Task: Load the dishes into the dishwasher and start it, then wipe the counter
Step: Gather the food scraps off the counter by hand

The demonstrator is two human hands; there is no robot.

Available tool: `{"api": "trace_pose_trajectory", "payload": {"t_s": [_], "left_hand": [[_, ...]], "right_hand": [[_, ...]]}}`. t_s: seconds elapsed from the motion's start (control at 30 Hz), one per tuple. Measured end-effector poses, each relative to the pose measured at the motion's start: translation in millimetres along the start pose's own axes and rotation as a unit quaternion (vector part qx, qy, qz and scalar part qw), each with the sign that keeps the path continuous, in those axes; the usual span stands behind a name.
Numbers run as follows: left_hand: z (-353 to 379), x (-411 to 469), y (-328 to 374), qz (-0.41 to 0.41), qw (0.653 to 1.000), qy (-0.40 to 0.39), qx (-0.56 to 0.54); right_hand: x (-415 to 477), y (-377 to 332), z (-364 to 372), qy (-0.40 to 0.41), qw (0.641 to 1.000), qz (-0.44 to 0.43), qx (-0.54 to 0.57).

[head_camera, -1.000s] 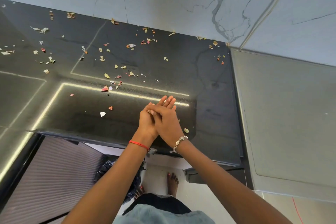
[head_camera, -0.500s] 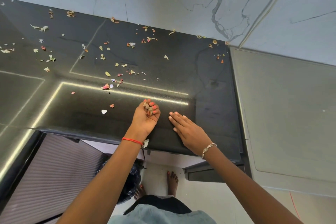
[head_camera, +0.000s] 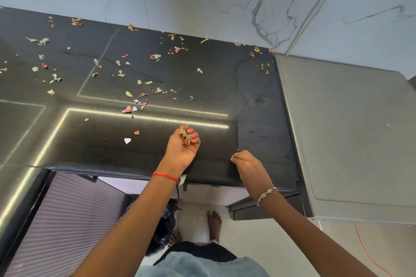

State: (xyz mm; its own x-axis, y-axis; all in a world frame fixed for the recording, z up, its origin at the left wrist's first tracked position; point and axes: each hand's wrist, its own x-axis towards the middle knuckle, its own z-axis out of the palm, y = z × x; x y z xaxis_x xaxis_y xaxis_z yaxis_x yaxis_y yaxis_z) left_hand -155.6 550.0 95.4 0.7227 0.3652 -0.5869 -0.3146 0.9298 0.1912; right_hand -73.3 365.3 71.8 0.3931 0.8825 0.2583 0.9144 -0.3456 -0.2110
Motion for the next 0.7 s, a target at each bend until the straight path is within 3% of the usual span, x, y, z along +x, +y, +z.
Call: {"api": "trace_pose_trajectory", "payload": {"t_s": [0.1,0.17,0.23,0.3,0.37,0.53,0.63,0.7], "left_hand": [[2.2,-0.8,-5.3,-0.014,1.000,-0.005,0.013],[3.4,-1.6,-9.4,-0.019,0.999,-0.003,0.027],[5.1,-2.7,-14.3,-0.022,0.999,0.006,0.040],[8.2,-3.4,-21.4,-0.027,0.998,0.012,0.053],[11.3,-3.9,-28.2,-0.036,0.997,0.013,0.065],[14.1,-7.2,-33.2,-0.083,0.996,0.008,0.024],[12.1,-6.0,-29.5,-0.065,0.997,0.032,0.020],[8.6,-4.7,-23.7,-0.069,0.997,0.029,-0.004]], "right_hand": [[10.7,3.0,-3.5,-0.005,1.000,0.023,-0.002],[24.3,5.5,-11.8,0.016,0.982,0.160,0.099],[40.3,3.8,-26.1,0.088,0.898,0.348,0.256],[54.4,-8.2,-41.5,0.128,0.815,0.406,0.393],[64.8,-34.9,-55.1,0.114,0.828,0.353,0.421],[63.7,-85.3,-46.5,-0.005,0.926,0.215,0.309],[58.4,-77.2,-43.5,0.147,0.935,0.175,0.271],[51.9,-59.8,-35.5,0.211,0.918,0.230,0.244]]}}
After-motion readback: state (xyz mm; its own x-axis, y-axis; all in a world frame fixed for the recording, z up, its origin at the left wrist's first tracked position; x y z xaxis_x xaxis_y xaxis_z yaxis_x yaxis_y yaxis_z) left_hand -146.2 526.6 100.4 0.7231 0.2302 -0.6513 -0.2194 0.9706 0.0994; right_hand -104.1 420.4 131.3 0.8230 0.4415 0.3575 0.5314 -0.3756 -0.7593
